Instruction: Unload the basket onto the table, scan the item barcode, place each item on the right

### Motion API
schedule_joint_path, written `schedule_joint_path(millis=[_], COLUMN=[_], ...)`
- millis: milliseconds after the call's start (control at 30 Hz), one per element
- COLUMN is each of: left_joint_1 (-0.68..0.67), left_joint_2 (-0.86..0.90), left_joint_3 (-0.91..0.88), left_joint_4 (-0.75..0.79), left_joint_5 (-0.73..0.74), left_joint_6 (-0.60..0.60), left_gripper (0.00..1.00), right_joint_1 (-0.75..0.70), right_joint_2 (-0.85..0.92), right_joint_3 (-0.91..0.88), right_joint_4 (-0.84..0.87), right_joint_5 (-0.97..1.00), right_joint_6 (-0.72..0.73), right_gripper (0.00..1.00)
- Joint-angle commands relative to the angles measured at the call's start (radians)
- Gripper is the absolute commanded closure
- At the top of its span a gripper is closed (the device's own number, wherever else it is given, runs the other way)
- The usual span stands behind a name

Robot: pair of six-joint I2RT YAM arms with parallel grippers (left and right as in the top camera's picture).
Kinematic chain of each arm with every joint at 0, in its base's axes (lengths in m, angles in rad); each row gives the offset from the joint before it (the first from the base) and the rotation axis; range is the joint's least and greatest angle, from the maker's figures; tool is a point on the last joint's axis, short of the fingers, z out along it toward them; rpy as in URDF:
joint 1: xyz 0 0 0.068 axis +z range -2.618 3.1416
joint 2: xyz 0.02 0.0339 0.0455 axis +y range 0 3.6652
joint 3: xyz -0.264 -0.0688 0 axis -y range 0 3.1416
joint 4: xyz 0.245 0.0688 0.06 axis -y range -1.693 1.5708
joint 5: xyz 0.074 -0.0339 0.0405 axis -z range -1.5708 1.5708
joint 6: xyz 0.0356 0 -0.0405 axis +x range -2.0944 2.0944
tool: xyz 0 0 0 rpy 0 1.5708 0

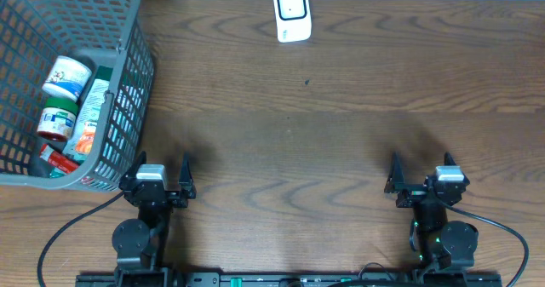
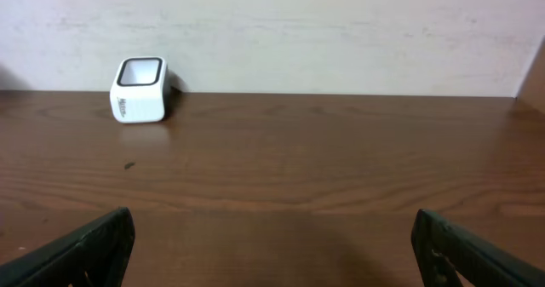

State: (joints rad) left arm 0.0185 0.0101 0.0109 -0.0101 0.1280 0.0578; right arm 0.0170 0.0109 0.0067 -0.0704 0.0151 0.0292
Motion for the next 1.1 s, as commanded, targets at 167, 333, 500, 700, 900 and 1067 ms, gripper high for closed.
schedule_joint_path(millis=[167,333,500,700,900,1067], left_joint_1=[0.004,0.002,0.002,0.002,0.002,0.002], left_joint_2=[-0.006,-0.006,-0.006,0.051,0.263,0.591], left_joint_3=[-0.007,-0.006,0.114,0.410,0.722,1.145], left_joint_4=[-0.045,-0.003,-0.102,-0.350,-0.541,-0.802], left_joint_5=[0.021,0.052,0.122,0.124,0.183,0.182], left_joint_6=[0.017,0.006,-0.018,-0.062,-0.101,-0.095], left_gripper=[0.16,0.16,0.16,0.16,0.16,0.16], right_joint_1=[-0.011,-0.011,-0.011,-0.011,-0.011,-0.011], right_joint_2=[-0.004,-0.004,-0.004,-0.004,-0.004,-0.004], right_joint_3=[-0.001,-0.001,-0.001,-0.001,-0.001,-0.001], right_joint_4=[-0.004,-0.004,-0.004,-0.004,-0.004,-0.004], right_joint_5=[-0.005,-0.005,-0.005,-0.005,-0.005,-0.005], right_joint_6=[-0.015,-0.015,-0.015,-0.015,-0.015,-0.015], right_gripper=[0.01,0.01,0.01,0.01,0.01,0.01])
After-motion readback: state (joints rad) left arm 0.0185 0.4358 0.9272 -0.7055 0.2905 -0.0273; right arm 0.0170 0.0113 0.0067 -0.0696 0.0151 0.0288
